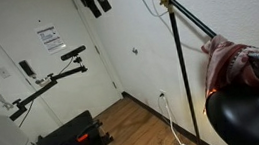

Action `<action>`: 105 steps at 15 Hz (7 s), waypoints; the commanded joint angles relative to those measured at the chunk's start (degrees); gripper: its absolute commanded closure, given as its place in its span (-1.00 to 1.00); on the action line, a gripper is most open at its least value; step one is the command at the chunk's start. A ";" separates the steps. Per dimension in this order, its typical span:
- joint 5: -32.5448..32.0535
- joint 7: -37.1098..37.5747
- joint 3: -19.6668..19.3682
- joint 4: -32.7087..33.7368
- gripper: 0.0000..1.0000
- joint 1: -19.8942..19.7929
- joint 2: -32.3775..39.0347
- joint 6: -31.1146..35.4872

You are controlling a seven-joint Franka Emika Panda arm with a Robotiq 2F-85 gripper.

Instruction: Move the lamp upwards

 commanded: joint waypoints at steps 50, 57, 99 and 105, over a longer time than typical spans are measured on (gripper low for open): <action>10.59 17.82 13.73 -1.89 0.98 -5.41 1.46 66.88; 10.27 17.56 15.37 -0.98 1.00 -6.45 2.77 71.21; 9.18 16.05 21.98 25.19 1.00 -9.65 27.61 51.02; 9.18 16.02 16.17 28.87 1.00 -4.11 29.44 44.77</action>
